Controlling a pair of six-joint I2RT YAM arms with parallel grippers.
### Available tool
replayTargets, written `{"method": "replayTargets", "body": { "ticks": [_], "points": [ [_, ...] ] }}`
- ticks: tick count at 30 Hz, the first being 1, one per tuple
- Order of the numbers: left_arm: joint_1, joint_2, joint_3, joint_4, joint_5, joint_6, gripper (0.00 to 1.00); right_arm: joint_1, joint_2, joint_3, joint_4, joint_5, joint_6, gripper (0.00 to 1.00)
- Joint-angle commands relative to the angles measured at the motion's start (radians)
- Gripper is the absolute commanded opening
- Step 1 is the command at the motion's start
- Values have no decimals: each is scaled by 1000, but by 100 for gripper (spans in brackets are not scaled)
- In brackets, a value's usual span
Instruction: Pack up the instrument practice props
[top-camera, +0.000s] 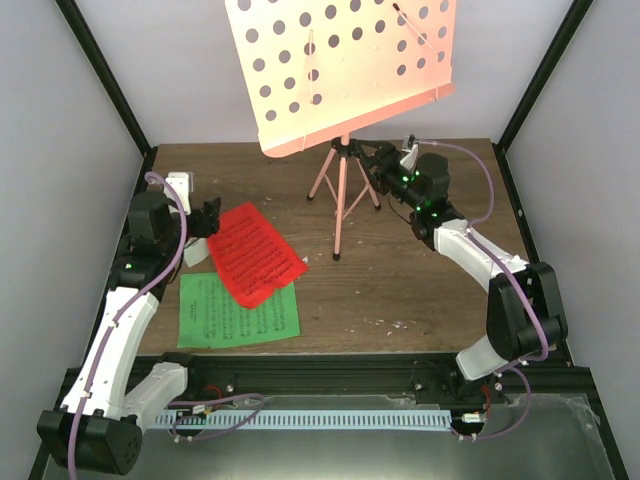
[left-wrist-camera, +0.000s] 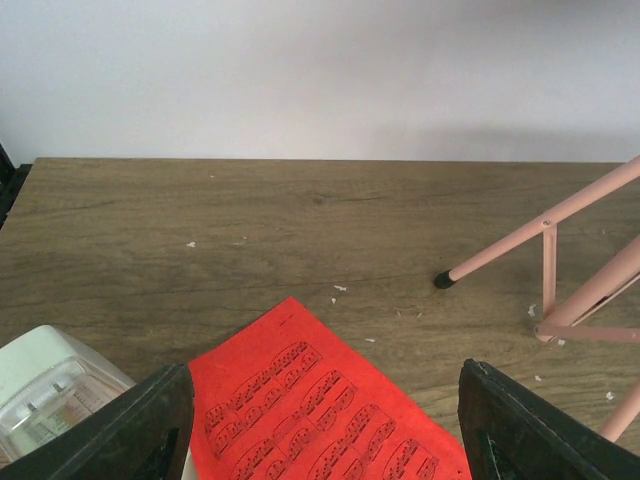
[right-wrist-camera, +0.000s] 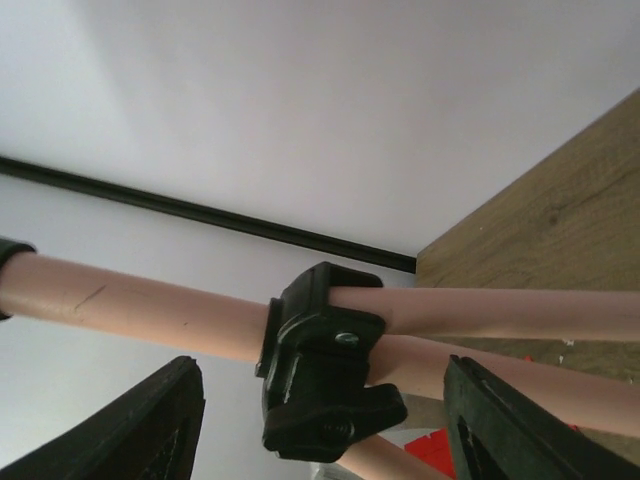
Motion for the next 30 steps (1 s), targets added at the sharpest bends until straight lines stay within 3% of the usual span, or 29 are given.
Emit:
{"method": "replayTargets", "body": {
  "ticks": [1,12,16,23,26,30],
  "points": [
    [-3,4,-9,20,8,-1,73,11,-23,42,-40,38,48,64],
    [-2,4,-8,19,7,-2,73,26,10,69,-37,31,64,46],
    [-3,4,-9,19,9,-2,73,31,18,70,-28,26,77,45],
    [-3,4,-10,18,8,-2,73,36,26,59,-14,24,98,53],
    [-3,4,-10,18,9,-1,73,37,24,52,-7,29,103,45],
    [-3,4,-10,18,8,-2,73,37,24,47,-3,30,105,27]
  ]
}}
